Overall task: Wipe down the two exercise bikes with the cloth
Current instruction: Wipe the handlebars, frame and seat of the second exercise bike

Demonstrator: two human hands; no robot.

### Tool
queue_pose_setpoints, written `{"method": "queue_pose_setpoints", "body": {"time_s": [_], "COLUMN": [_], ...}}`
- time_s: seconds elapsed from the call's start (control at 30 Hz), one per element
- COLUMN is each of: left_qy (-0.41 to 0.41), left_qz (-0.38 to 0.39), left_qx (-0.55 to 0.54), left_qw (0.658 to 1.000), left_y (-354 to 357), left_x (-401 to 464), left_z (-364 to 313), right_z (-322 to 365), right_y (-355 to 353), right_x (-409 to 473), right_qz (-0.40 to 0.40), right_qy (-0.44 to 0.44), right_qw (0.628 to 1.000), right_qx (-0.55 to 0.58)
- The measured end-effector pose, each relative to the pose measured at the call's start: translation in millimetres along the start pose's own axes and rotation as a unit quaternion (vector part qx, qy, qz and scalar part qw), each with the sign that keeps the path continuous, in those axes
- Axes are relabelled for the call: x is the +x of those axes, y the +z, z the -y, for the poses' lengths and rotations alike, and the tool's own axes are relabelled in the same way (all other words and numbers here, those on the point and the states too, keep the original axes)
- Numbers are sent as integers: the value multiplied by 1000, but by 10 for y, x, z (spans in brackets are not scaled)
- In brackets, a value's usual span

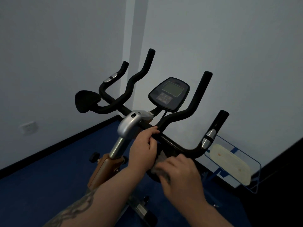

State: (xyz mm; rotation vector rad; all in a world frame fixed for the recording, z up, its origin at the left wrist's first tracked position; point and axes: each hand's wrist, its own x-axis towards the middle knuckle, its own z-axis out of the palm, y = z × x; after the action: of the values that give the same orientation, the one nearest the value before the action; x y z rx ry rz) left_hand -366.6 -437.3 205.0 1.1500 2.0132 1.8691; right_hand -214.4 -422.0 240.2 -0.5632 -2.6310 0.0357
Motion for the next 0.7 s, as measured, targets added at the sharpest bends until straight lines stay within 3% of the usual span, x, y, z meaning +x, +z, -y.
{"method": "queue_pose_setpoints", "body": {"time_s": [0.1,0.23,0.3,0.37,0.47,0.6,0.7], "left_qy": [6,9,7,-1,-5,-1,3], "left_qz": [2,1,1,6,8,2,6], "left_qx": [3,4,9,4,-8,-9,-9], "left_qw": [1000,1000,1000,1000,1000,1000,1000], "left_y": [0,-1,1,2,10,3,7], "left_x": [12,4,13,2,0,18,12], "left_z": [25,28,27,24,-2,39,66], "right_z": [-28,-191,-174,-87,-13,-76,-165], "right_y": [-94,-302,-238,-92,5,-11,-26], "right_x": [106,423,479,359,111,140,345], "right_qz": [27,-80,-57,-31,-55,-13,-31], "right_qy": [-34,97,121,116,80,0,63], "right_qw": [999,992,991,993,995,1000,996], "right_qx": [-5,10,-10,-11,2,0,59]}}
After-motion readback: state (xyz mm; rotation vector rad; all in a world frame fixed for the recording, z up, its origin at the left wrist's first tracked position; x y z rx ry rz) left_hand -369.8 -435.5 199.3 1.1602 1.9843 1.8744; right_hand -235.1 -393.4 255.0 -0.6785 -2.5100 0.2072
